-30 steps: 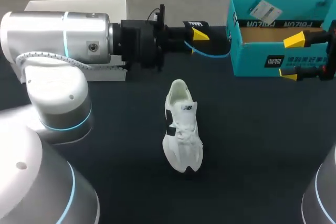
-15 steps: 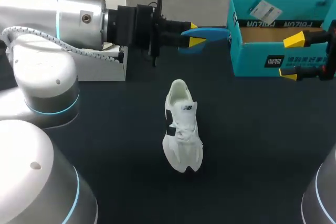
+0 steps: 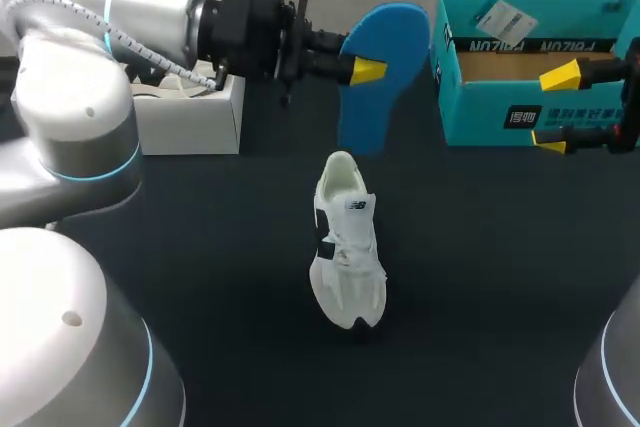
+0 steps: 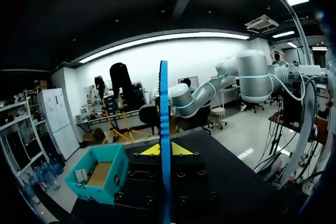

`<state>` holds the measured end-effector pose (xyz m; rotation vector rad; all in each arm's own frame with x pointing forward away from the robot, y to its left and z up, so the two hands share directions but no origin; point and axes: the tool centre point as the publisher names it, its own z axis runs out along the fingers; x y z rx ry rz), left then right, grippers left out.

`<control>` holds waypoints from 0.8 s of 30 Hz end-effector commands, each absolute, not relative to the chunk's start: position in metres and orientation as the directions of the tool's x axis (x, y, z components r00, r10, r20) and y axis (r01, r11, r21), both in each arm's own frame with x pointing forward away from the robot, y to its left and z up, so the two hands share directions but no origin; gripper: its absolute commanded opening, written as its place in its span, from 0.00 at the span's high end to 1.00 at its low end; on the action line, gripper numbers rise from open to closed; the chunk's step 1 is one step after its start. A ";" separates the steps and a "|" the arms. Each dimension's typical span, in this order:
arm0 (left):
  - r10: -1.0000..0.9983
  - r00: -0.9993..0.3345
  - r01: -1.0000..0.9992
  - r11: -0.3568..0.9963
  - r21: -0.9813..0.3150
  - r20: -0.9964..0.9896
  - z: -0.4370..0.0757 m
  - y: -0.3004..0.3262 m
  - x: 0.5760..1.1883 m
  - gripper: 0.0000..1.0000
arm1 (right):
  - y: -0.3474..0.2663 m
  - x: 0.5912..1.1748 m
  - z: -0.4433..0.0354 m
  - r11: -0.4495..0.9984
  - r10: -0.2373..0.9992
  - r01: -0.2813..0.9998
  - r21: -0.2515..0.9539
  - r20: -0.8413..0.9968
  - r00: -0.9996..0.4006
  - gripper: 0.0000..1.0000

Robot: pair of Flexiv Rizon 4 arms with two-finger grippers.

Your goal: Take the shoe out of the shoebox, open the shoe tongue, remove and reinsert the insole, then place the shoe into the shoebox

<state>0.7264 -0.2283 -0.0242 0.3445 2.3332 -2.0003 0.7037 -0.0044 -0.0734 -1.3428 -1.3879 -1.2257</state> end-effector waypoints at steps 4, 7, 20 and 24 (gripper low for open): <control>0.199 -0.855 -0.459 0.138 -0.877 0.479 -0.023 -0.231 0.732 1.00 | -0.004 0.702 -0.074 -0.049 0.189 0.994 0.096 0.978 -0.085 0.00; 0.204 -0.804 -0.541 0.142 -0.829 0.559 -0.023 -0.231 0.732 1.00 | -0.004 0.702 -0.074 -0.049 0.189 0.994 0.096 0.978 -0.085 0.00; 0.130 -0.373 -0.911 0.134 -0.389 0.919 -0.019 -0.229 0.728 1.00 | -0.004 0.702 -0.074 -0.049 0.189 0.994 0.096 0.978 -0.085 0.00; 0.108 -0.360 -0.918 0.136 -0.373 0.926 -0.021 -0.227 0.726 1.00 | -0.004 0.702 -0.074 -0.049 0.189 0.994 0.096 0.978 -0.085 0.00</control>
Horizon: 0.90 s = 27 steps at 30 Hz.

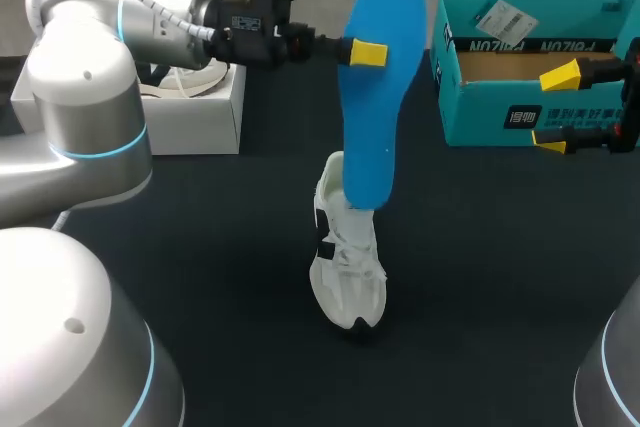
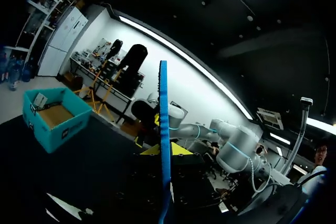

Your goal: Take the shoe out of the shoebox, open the shoe tongue, remove and reinsert the insole, then place the shoe into the shoebox

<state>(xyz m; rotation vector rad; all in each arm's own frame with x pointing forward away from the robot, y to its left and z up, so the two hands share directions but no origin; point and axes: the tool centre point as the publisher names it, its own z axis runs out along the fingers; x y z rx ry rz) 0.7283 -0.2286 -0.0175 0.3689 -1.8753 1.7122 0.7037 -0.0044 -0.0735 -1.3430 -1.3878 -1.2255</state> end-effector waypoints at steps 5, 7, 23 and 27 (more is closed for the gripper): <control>0.101 -0.348 -0.923 0.136 -0.359 0.932 -0.022 -0.226 0.725 1.00 | -0.004 0.702 -0.074 -0.049 0.189 0.994 0.096 0.978 -0.085 0.00; 0.101 -0.348 -0.923 0.136 -0.359 0.932 -0.022 -0.226 0.725 1.00 | -0.004 0.702 -0.074 -0.049 0.189 0.994 0.096 0.978 -0.085 0.00; 0.107 -0.352 -0.922 0.132 -0.364 0.930 -0.024 -0.227 0.726 1.00 | -0.004 0.702 -0.074 -0.049 0.189 0.994 0.096 0.978 -0.085 0.00; 0.116 -0.356 -0.921 0.122 -0.369 0.927 -0.031 -0.230 0.725 1.00 | -0.004 0.702 -0.074 -0.049 0.189 0.994 0.096 0.978 -0.085 0.00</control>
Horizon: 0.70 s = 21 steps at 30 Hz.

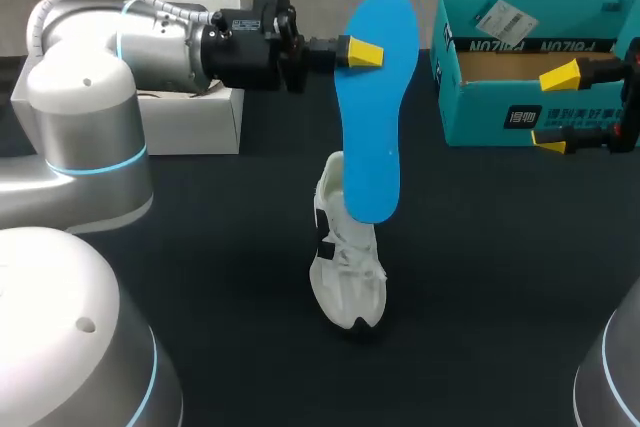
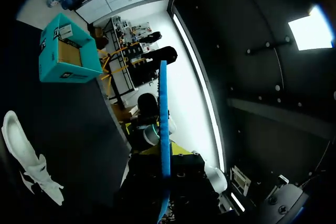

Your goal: Take the shoe out of the shoebox, open the shoe tongue, remove and reinsert the insole, then place the shoe into the shoebox

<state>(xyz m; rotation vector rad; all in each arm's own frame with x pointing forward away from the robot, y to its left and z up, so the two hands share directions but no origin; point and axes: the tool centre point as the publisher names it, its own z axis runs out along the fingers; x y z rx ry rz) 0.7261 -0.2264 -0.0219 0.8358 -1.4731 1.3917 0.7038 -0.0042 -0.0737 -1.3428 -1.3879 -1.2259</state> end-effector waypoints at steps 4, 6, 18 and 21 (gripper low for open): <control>0.080 -0.267 -0.954 0.117 -0.275 0.960 -0.036 -0.233 0.725 1.00 | -0.004 0.702 -0.074 -0.049 0.189 0.994 0.096 0.978 -0.085 0.00; 0.052 -0.233 -0.965 0.111 -0.238 0.971 -0.037 -0.234 0.724 1.00 | -0.004 0.702 -0.074 -0.049 0.189 0.994 0.096 0.978 -0.085 0.00; 0.040 -0.111 -0.992 0.058 -0.113 0.993 -0.062 -0.234 0.729 1.00 | -0.004 0.702 -0.074 -0.049 0.189 0.994 0.096 0.978 -0.085 0.00; 0.044 -0.099 -0.993 0.060 -0.101 0.994 -0.070 -0.234 0.727 1.00 | -0.004 0.702 -0.074 -0.049 0.189 0.994 0.096 0.978 -0.085 0.00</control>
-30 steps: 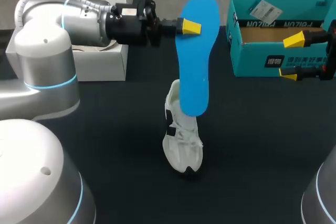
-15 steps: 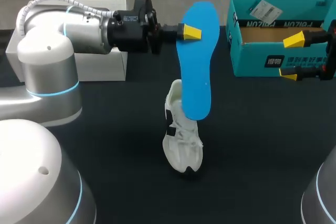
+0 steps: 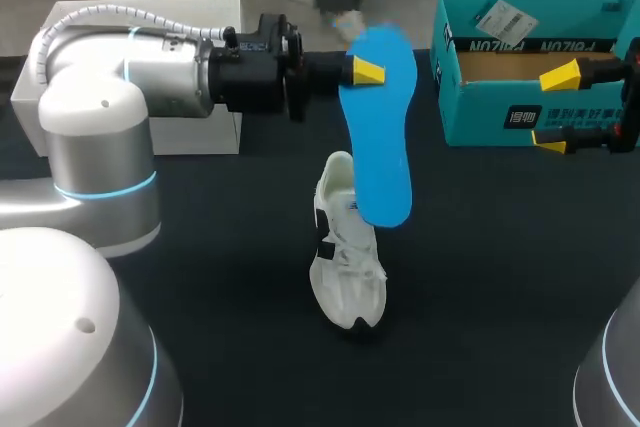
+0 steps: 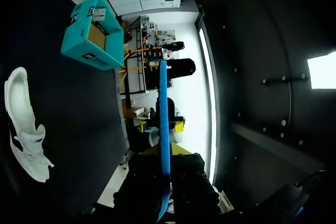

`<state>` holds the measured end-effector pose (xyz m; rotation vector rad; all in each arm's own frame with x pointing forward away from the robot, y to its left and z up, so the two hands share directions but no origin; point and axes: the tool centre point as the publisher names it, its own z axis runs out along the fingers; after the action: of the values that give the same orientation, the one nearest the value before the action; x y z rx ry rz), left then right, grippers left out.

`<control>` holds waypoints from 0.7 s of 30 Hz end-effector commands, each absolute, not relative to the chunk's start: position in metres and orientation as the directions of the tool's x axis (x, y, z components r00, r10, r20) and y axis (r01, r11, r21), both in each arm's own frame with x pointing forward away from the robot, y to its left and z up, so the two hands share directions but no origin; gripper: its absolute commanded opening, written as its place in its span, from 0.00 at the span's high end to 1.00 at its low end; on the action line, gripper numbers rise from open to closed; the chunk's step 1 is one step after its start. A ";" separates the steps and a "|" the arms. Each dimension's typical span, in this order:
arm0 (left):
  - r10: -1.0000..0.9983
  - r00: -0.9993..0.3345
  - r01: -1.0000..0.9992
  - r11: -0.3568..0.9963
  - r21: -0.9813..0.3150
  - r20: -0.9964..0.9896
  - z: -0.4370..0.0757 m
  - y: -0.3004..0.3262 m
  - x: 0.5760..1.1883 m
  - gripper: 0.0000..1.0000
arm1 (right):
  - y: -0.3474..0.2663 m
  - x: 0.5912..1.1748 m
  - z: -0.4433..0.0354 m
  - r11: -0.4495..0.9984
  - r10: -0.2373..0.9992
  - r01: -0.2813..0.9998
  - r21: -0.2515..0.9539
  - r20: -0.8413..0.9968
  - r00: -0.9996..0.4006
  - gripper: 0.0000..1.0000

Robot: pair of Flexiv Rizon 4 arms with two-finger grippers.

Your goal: Take the shoe out of the shoebox, open the shoe tongue, remove and reinsert the insole, then place the shoe into the shoebox

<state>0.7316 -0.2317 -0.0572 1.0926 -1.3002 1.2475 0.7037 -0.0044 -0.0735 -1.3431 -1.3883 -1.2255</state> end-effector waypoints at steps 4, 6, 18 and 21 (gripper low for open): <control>0.042 -0.095 -0.993 0.062 -0.097 0.995 -0.073 -0.234 0.723 1.00 | -0.004 0.702 -0.074 -0.049 0.189 0.994 0.096 0.978 -0.085 0.00; 0.040 -0.091 -0.993 0.065 -0.093 0.995 -0.073 -0.235 0.723 1.00 | -0.004 0.702 -0.074 -0.049 0.189 0.994 0.096 0.978 -0.085 0.00; 0.025 -0.080 -0.994 0.075 -0.082 0.996 -0.075 -0.238 0.728 1.00 | 0.020 0.712 -0.076 -0.030 0.215 0.996 0.088 0.973 -0.080 0.00; 0.002 -0.075 -0.994 0.080 -0.075 0.997 -0.081 -0.239 0.729 1.00 | 0.027 0.712 -0.069 -0.028 0.303 0.999 0.042 0.952 -0.032 0.00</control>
<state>0.7263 -0.2370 -0.0794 1.1111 -1.2904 1.2179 0.7091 0.0186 -0.0836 -1.3705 -1.4043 -1.1733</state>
